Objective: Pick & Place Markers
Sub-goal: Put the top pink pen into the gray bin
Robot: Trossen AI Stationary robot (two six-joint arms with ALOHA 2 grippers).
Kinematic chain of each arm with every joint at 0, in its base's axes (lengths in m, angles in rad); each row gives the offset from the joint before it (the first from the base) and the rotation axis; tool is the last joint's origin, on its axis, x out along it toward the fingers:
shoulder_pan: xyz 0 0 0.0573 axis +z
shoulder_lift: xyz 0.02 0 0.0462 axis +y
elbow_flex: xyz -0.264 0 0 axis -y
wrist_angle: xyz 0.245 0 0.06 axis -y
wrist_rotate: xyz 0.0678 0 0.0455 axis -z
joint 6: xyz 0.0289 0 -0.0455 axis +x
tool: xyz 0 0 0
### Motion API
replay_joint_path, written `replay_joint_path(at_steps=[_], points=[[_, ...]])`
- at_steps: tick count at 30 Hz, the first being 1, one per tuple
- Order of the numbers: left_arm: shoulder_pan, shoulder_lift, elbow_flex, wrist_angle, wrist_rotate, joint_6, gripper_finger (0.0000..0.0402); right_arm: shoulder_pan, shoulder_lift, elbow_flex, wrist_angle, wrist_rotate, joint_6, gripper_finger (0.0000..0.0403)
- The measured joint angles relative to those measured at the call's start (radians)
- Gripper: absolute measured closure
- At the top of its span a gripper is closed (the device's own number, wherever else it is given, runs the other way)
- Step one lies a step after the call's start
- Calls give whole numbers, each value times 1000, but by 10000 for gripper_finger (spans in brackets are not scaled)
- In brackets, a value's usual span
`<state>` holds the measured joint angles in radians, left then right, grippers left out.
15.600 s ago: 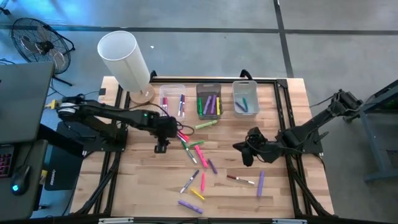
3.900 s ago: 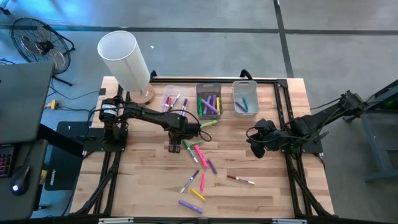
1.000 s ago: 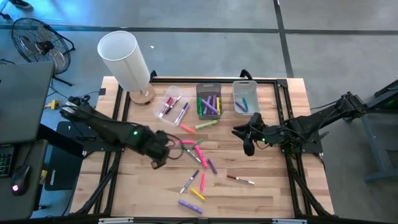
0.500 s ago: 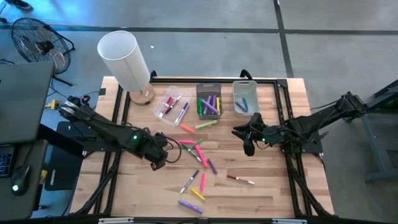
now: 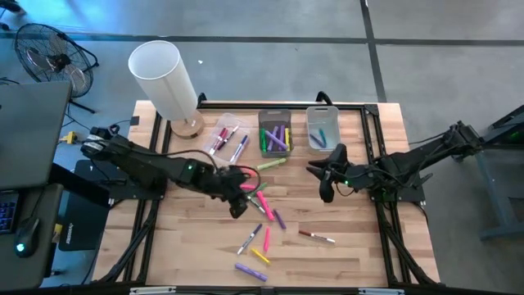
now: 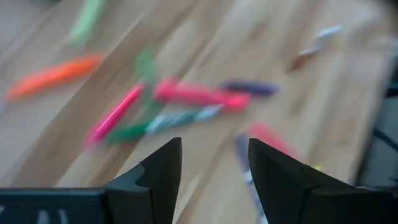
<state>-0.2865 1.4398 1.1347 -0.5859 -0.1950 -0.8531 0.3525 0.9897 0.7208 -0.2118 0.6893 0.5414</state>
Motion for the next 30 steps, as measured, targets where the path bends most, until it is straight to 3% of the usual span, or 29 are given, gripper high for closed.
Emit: replay_joint_path(at_steps=[4, 8, 16, 20, 22, 30], points=[[27, -3, 2, 226, 102, 199, 220, -28, 0, 1, -2, -175, -8, 316], [38, -3, 1, 263, 120, 291, 220, -46, 0, 5, -1, -272, 50, 316], [38, -2, 0, 102, 139, 326, 220, -20, 8, 19, 0, -278, 179, 351], [38, -9, -24, 98, 187, 377, 220, 1, 70, 79, -9, -253, 192, 394], [38, -36, -60, 97, 189, 387, 220, 9, 122, 127, -36, -222, 198, 397], [38, -217, -266, 133, 175, 379, 220, 15, 379, 399, -442, -219, 352, 400]])
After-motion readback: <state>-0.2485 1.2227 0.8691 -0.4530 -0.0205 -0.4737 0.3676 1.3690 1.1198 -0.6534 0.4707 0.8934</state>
